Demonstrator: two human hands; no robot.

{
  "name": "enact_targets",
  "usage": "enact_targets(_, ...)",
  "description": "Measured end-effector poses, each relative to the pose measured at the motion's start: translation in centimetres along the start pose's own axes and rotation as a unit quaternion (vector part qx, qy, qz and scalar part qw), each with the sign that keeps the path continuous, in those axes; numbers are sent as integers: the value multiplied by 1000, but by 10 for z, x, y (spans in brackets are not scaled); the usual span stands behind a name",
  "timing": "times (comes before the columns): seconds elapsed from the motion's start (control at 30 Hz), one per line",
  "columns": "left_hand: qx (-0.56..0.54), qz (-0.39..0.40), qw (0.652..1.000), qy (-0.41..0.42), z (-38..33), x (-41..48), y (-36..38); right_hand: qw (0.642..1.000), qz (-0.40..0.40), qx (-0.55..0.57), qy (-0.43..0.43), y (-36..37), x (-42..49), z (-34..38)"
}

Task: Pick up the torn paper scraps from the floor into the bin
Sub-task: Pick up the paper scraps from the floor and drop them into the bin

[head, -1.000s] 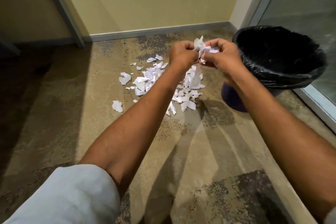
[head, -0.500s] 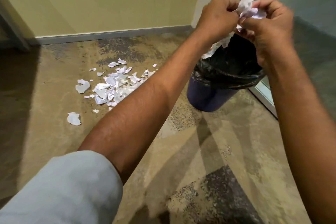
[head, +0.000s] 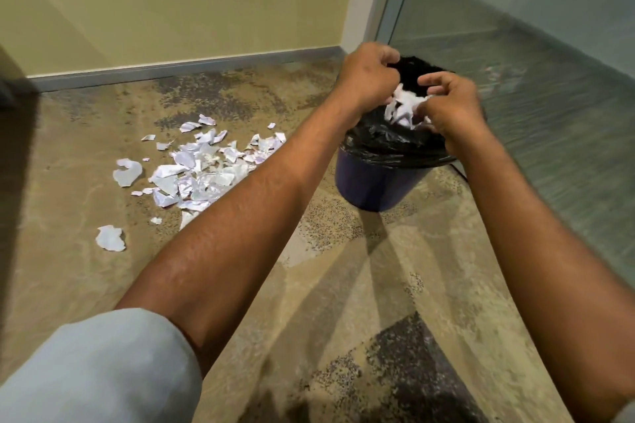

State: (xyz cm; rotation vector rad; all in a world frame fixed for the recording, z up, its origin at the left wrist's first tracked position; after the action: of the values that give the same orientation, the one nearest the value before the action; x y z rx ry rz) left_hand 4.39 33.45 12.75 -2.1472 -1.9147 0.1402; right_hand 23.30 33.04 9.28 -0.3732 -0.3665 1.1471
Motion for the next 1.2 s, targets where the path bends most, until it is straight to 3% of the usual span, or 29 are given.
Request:
enact_targets(0.17,-74,-51,996,-12,11,-4,-40,994,-77,-69,-23,-1,-6,15)
enact_targets(0.33,-83,-93,991,-49,42,-26,-105,991,-80,28,-102,25,-26,58)
enact_targets(0.43,-30,-115,988,-101,79,-42,-148,988,-19,73,-136,68,-58,83)
enact_targets(0.57,62,-107,977,-171,133,-77,-199,977,130,66,-157,145,-95,82)
enact_targets(0.7,192,-80,948,-240,198,-118,-240,947,283,-24,-148,226,-126,41)
enact_targets(0.8,286,-10,912,-295,246,-152,-251,911,351,-135,-168,268,-155,8)
enact_targets(1.0,453,109,820,-334,321,-227,-259,873,425,-187,-150,321,-205,-44)
enact_targets(1.07,457,117,815,-336,338,-248,-259,873,427,-181,-148,329,-215,-48)
enact_targets(1.2,428,72,843,-317,349,-273,-259,888,404,-160,-151,340,-218,-48)
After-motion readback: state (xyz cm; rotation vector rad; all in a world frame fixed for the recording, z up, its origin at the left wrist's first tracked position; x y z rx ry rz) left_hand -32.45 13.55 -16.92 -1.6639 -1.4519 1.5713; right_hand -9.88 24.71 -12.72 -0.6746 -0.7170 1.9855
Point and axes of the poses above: each hand's wrist, its own x-axis towards the middle knuckle, its own y-axis out of the palm, z = x × y, the point moved 7 cm from there along x, towards the middle knuckle, and after that the axes turned 1 degree about x, right-handed, at the moved point
